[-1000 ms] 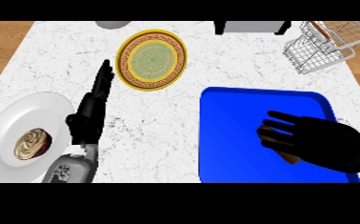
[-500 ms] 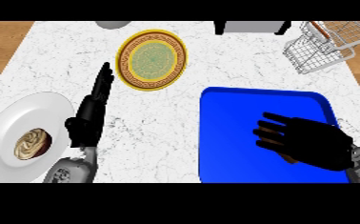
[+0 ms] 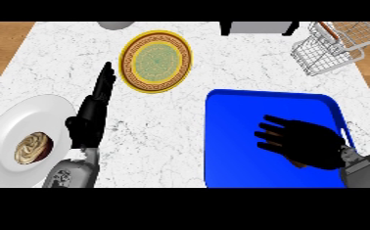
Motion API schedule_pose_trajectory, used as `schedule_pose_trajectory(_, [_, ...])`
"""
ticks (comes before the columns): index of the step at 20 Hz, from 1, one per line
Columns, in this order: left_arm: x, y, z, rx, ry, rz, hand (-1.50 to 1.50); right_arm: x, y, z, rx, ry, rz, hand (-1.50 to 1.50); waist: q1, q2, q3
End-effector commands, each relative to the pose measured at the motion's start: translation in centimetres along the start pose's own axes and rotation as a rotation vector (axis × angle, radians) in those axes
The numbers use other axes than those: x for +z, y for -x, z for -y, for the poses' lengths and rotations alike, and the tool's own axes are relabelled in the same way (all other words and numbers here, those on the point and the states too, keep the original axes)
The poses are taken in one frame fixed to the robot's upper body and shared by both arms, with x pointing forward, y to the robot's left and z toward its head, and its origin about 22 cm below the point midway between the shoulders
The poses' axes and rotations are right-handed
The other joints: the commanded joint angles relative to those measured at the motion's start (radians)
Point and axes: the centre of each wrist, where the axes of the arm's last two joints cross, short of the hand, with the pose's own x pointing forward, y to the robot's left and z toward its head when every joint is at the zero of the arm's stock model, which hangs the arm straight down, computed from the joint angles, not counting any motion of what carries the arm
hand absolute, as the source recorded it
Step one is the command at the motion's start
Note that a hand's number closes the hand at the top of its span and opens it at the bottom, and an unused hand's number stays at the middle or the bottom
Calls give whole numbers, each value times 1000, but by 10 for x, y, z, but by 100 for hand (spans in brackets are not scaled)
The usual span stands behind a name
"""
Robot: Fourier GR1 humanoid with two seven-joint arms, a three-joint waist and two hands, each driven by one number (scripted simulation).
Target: Pick the sweet potato from the tray and place it in the tiered basket
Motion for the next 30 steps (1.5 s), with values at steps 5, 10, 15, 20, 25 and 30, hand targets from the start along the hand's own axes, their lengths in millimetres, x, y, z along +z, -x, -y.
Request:
schedule_pose_trajectory(5, [4,-15,9,7,-15,5,0,-8,2,-17,-45,-6,23,-150,0,0,0])
schedule_pose_trajectory(10, [-17,-9,10,-3,-10,10,0,-24,12,-21,-49,-16,43,-150,-1,1,0])
schedule_pose_trajectory(15, [16,-4,-10,-24,-7,12,0,-22,-7,-22,-84,-19,40,-150,1,-1,0])
schedule_pose_trajectory(20, [-6,-7,2,-4,-10,-9,0,-22,6,-34,-122,37,45,-150,-2,0,0])
schedule_pose_trajectory(25, [7,-5,-4,-2,-18,1,0,-33,-2,-51,-10,180,75,150,3,0,1])
schedule_pose_trajectory(30, [4,-13,-14,0,5,1,0,-35,0,-69,-78,179,-53,150,4,0,1])
